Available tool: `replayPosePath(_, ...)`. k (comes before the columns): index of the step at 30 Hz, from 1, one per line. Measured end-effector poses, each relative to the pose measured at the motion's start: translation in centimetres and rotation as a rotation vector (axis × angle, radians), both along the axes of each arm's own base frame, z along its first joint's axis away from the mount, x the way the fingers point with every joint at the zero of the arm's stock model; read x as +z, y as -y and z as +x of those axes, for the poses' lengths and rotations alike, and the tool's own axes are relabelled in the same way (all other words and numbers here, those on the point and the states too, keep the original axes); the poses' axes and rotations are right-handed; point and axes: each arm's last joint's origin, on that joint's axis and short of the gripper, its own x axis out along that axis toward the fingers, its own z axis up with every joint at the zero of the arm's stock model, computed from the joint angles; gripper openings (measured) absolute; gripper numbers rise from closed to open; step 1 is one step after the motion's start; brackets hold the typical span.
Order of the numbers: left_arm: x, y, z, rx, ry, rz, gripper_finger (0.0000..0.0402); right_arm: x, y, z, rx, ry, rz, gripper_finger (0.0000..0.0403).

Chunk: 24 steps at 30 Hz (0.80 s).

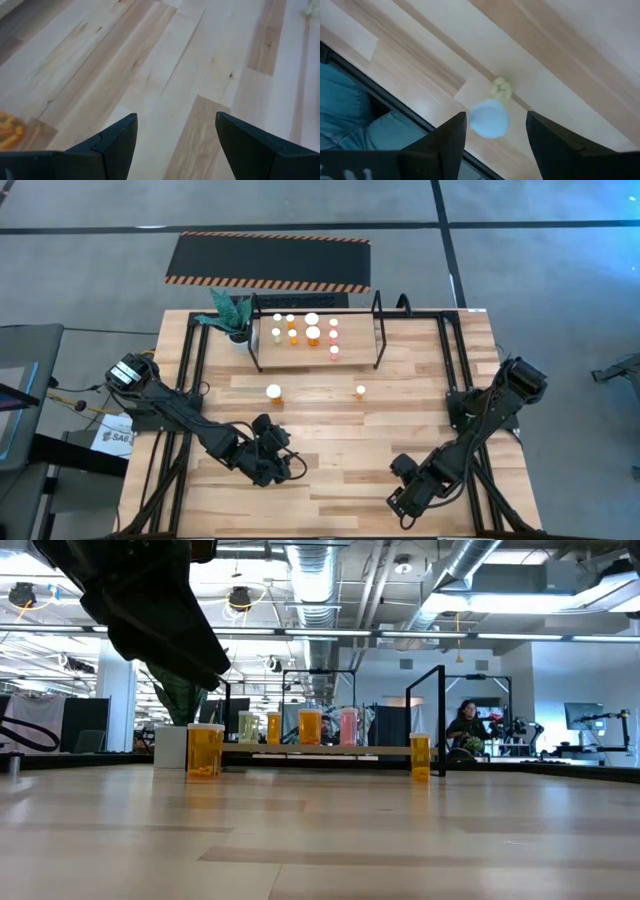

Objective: Pick and place medicine bottles onto shelf by color
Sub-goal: Put the yellow pill bottle on the shelf aligned with the other yellow pill bottle

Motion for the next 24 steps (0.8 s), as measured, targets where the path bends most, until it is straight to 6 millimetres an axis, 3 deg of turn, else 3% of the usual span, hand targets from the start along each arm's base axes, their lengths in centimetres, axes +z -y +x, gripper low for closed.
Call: replayPosePath(24, 0.02, 0.04, 0.02, -0.003, 0.002, -0.006, 0.0254, 0.0, -0.05, 0.02, -0.007, 0.052, -0.042, 0.0196)
